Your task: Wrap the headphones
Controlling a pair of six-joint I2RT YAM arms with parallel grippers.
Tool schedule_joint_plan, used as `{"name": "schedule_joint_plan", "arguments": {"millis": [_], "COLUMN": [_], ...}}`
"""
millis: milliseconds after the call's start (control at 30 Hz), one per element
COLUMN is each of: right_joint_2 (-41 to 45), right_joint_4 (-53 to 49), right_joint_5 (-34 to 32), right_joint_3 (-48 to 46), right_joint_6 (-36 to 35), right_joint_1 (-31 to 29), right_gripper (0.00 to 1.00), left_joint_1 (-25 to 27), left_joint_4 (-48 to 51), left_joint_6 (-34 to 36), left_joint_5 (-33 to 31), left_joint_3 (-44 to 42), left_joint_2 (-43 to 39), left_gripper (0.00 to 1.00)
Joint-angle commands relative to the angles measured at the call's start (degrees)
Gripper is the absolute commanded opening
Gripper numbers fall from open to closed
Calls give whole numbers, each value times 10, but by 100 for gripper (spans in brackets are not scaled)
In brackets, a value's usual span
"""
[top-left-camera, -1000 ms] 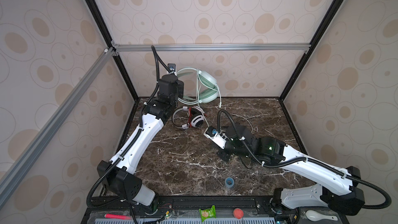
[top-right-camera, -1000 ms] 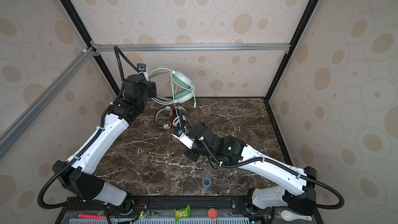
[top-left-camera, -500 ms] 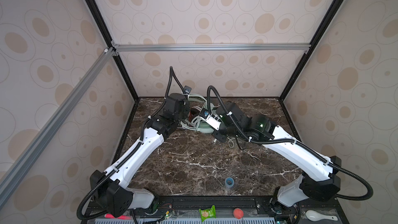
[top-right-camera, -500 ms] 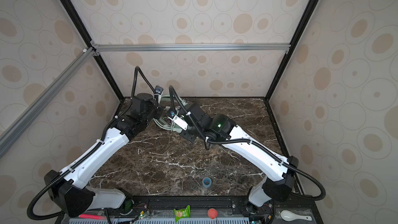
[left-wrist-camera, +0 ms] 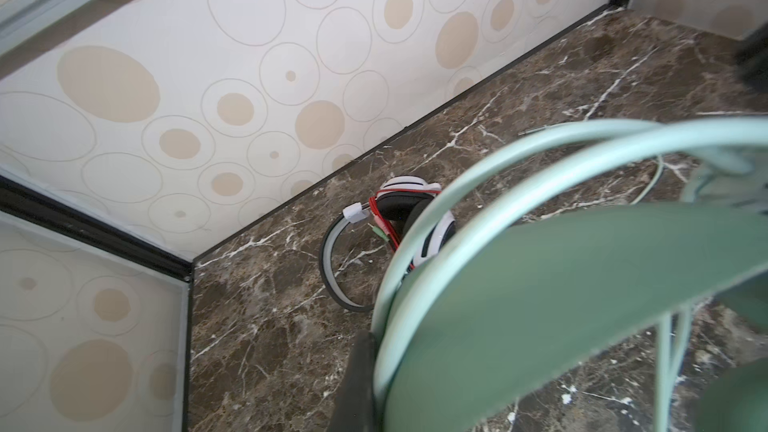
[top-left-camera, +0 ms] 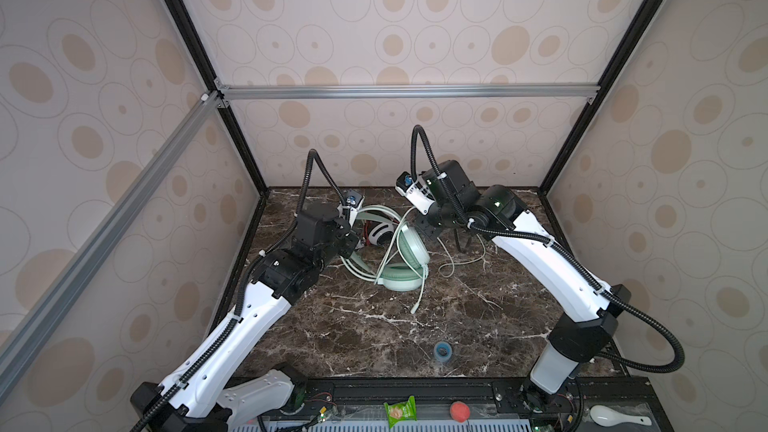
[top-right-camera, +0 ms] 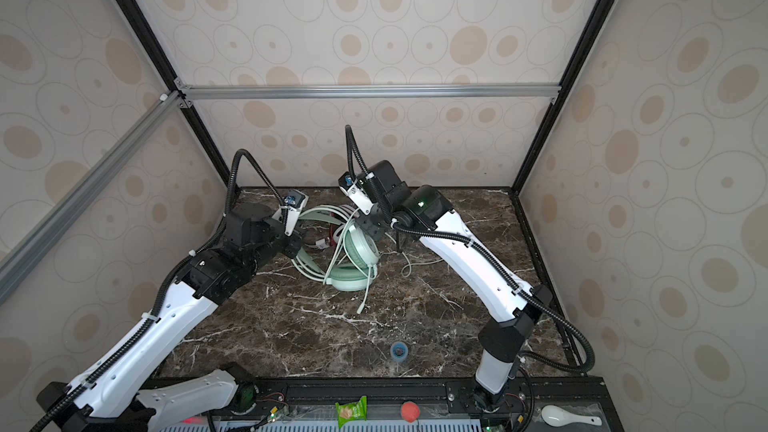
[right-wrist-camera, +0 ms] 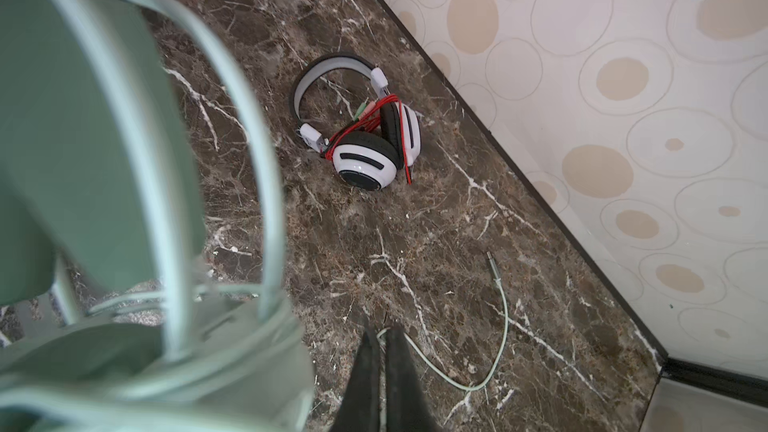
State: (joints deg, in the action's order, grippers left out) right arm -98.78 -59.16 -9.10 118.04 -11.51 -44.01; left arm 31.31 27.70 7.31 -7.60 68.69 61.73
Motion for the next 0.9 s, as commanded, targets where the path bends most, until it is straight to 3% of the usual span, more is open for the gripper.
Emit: {"name": "schedule_joint_plan", "arguments": {"millis": [0,367,633,867], "right_joint_2": [8,62,151,198], "right_joint_4": [0,102,251,360], "right_joint_5": [36,157,261,316], "right_joint_3": [1,-106,-255,-352], "right_joint_6": [38,52,77,121], "right_joint_1": [43,90,114,128], "right_gripper": [0,7,18,21], "left_joint_1": [3,2,2,2], "left_joint_4": [-8,-24,-55,-62], "left_joint_6": [-47,-104,-143,-163], "left_joint_5": [68,138,174,208], "left_joint_3": [1,34,119,197], "left_joint_2": [-34,-55,-31,0], "left_gripper": [0,0,0,0]}}
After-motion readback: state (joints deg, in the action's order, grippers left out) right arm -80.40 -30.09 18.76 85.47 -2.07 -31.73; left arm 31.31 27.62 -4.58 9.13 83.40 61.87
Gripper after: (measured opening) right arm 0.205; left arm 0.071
